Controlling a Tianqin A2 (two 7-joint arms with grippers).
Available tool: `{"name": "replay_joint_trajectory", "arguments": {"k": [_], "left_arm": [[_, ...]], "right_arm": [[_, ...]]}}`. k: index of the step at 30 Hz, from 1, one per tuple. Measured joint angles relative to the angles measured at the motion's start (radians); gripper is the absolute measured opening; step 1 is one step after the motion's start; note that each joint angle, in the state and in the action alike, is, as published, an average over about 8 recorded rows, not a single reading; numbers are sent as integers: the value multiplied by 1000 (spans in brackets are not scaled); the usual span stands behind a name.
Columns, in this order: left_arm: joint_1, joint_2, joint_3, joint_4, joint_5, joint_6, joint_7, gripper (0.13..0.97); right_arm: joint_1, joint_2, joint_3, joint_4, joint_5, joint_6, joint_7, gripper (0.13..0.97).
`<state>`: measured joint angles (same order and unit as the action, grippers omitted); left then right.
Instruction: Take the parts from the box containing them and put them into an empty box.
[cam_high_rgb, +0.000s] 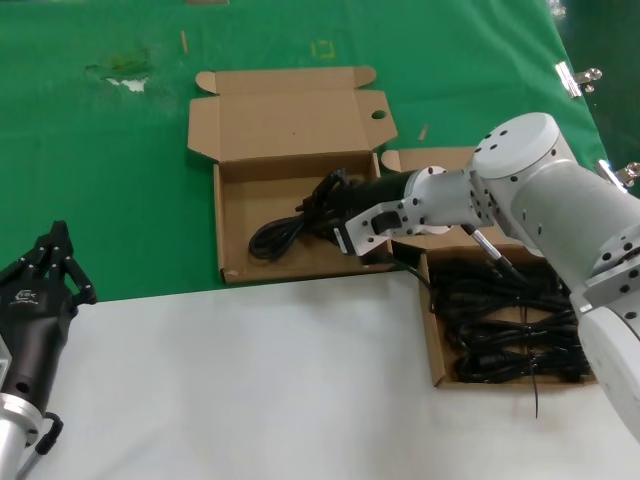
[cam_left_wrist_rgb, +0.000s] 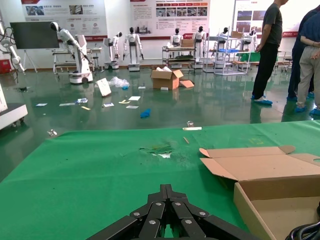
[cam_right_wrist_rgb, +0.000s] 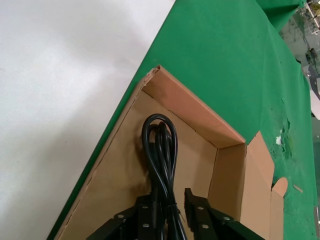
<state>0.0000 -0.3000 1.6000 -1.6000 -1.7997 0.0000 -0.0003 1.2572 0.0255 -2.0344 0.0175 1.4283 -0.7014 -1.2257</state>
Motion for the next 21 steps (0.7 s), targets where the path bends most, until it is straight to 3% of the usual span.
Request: {"name": "replay_joint_trajectory", "arguments": {"k": [8,16,21], "left_arm": [[0,0,0,0,0,0,0,140],[0,0,0,0,0,0,0,140],[0,0,0,0,0,0,0,140]], "right_arm": [[1,11,18,2,5,-10,-15,285],[0,41,56,27,36,-52,-25,438],[-43,80,78,134,60,-80,54,543]]}}
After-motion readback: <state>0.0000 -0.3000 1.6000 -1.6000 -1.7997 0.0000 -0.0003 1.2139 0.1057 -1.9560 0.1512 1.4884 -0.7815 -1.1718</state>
